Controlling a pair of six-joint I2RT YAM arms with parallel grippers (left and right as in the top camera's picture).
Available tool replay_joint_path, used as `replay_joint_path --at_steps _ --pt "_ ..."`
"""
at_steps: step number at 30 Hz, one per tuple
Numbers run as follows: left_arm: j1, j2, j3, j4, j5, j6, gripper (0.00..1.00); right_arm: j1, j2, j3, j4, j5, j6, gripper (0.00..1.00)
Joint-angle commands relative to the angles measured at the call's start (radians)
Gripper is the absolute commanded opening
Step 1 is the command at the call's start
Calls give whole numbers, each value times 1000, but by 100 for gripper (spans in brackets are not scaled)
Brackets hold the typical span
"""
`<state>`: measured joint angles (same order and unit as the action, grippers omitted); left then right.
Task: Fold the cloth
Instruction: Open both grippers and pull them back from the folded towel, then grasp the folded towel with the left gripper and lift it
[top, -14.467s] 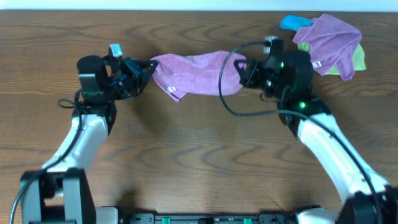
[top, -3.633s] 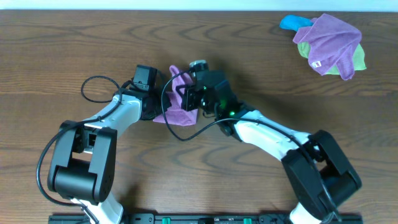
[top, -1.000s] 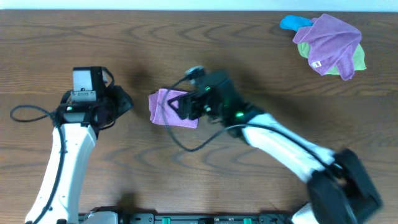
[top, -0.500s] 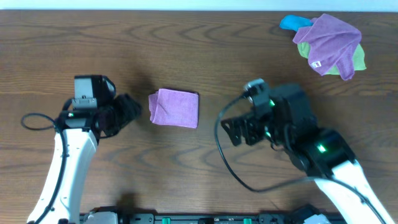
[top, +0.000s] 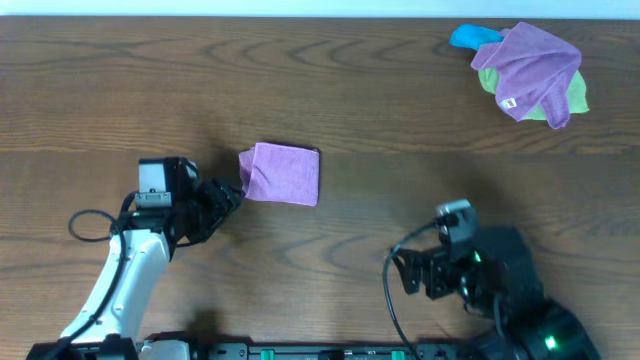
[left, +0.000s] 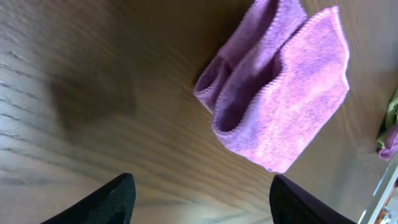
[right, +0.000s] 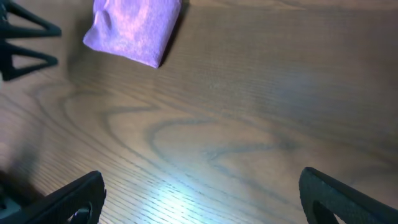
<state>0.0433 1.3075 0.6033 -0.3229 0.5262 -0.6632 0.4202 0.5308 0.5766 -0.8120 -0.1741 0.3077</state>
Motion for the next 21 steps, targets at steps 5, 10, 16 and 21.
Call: replay_joint_path --at_steps 5,10,16,21 --pt "-28 72 -35 89 18 -41 75 -8 -141 -58 -43 40 123 99" --pt "-48 143 -35 187 35 -69 82 -8 -140 -58 -46 40 122 99" --pt "-50 196 -35 274 44 -112 96 -8 -140 -58 -46 39 122 99" --pt "-56 232 -35 330 43 -124 97 -8 -140 -58 -46 40 122 99"
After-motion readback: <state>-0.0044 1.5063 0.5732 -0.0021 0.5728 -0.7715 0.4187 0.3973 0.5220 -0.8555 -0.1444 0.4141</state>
